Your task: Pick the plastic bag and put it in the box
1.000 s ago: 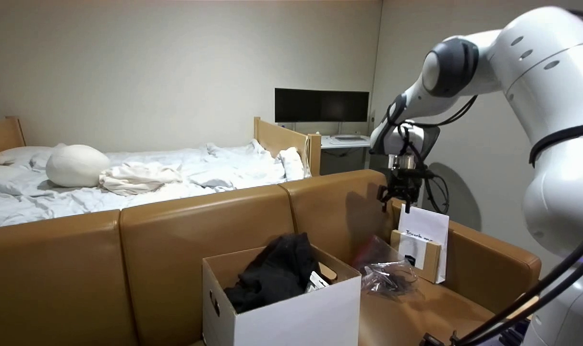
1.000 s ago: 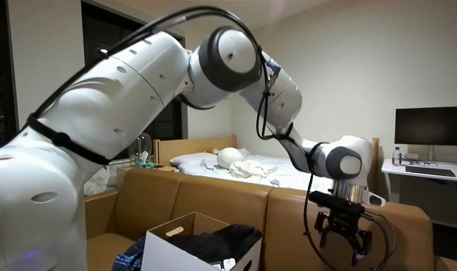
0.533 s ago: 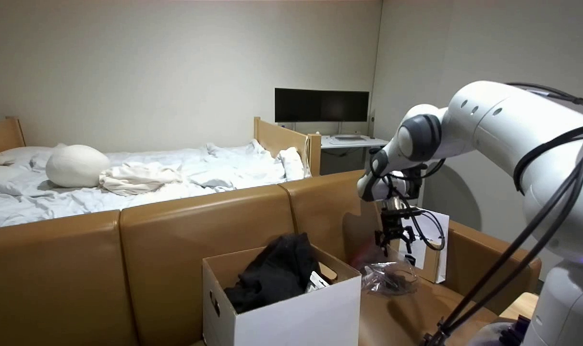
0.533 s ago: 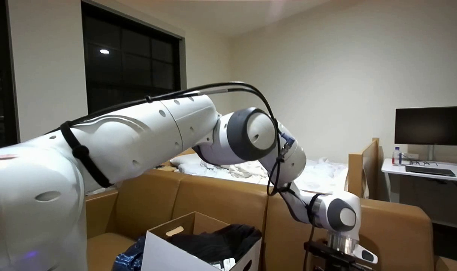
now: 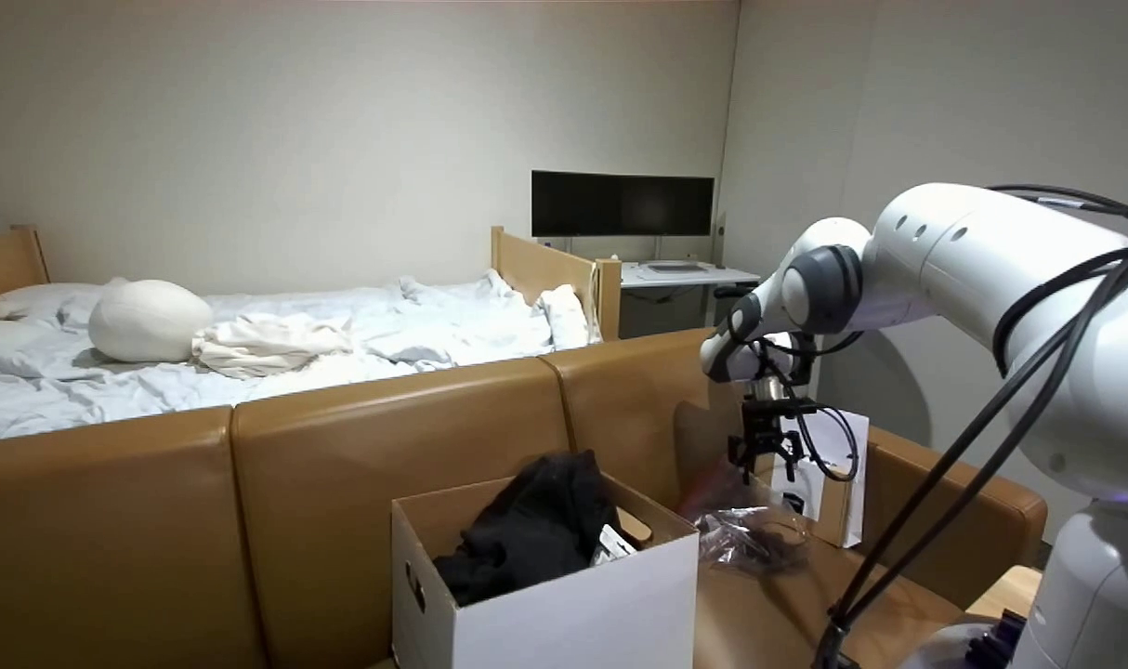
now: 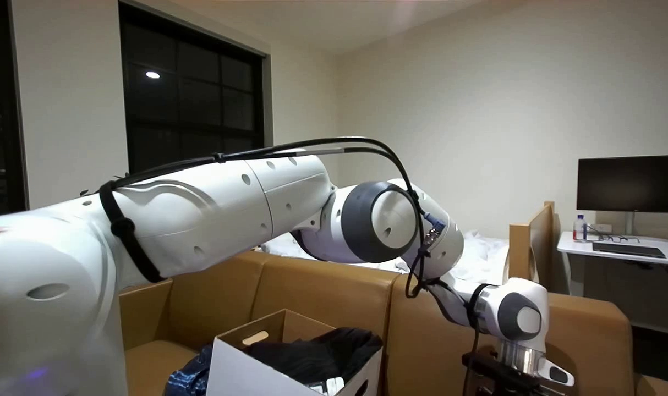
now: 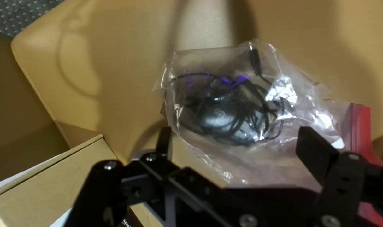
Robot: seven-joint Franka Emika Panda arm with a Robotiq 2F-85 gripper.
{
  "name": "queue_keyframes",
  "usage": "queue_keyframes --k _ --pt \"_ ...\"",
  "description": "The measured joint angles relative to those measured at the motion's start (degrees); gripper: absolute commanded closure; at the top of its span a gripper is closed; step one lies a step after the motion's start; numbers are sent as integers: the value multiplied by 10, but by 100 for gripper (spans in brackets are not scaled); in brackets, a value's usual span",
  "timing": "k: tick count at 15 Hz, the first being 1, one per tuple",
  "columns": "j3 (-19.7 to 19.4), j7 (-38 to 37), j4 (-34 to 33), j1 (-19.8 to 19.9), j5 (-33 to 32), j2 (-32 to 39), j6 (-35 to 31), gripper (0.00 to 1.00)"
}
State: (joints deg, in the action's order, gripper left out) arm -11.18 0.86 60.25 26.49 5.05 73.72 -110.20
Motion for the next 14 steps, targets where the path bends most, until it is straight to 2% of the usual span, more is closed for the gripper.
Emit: queue_keyframes --k 2,4,8,10,14 --pt "0 0 -10 -9 -10 19 15 0" --pt "-4 -12 -21 -24 -14 47 0 0" --pt "-22 -49 -45 -56 -15 99 -85 0" --pt "-25 -59 -53 -63 -16 114 -101 0" --pt "-6 -59 -51 -66 -24 117 -88 0"
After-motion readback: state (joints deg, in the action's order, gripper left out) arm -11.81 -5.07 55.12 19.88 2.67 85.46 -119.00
